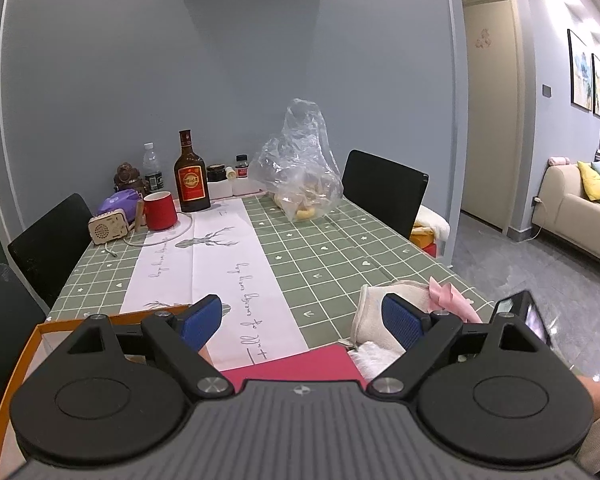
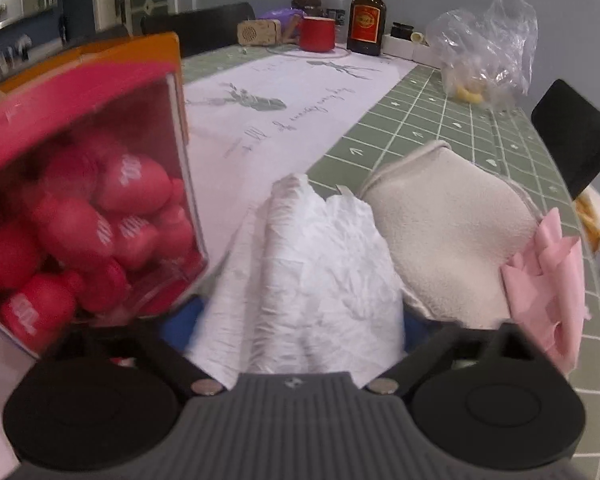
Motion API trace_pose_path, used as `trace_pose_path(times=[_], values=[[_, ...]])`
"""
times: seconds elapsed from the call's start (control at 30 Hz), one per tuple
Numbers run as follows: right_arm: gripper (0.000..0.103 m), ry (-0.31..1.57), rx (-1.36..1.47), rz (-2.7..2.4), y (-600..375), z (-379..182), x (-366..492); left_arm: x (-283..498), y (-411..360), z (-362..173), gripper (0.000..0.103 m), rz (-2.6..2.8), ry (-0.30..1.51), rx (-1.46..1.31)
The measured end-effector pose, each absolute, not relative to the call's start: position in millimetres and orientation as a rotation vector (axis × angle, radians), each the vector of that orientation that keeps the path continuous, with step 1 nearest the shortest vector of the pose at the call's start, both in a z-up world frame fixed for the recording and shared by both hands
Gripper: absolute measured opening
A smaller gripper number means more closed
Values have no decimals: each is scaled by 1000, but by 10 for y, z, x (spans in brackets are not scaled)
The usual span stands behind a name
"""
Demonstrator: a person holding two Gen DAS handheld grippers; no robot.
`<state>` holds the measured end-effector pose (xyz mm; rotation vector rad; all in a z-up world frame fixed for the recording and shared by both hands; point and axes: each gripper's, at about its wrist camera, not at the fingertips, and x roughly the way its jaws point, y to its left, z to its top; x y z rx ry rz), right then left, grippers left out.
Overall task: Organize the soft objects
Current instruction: 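Close the right gripper on the white crinkled bundle and lift it, then grasp the pink cloth with the left gripper while the right holds the white bundle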
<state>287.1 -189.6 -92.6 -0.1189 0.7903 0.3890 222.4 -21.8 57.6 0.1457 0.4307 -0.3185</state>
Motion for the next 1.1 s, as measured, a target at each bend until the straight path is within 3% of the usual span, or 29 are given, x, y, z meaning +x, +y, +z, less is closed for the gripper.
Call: trace_pose_path(times=[0.27,0.6,0.8,1.1], values=[[27,790,-126,357,-1881,-848,2839,2258,-219,554,103,-303,450,132],[27,597,131,320,-2383,-452,2680,2041,-125,686,103,-340,357,20],[28,498,226,182,-2700,-370,2624,2046,-254,731,103,-394,429,30],[28,505,320,49,-2985,-468,2678,2167,-587,674,103,-393,557,58]])
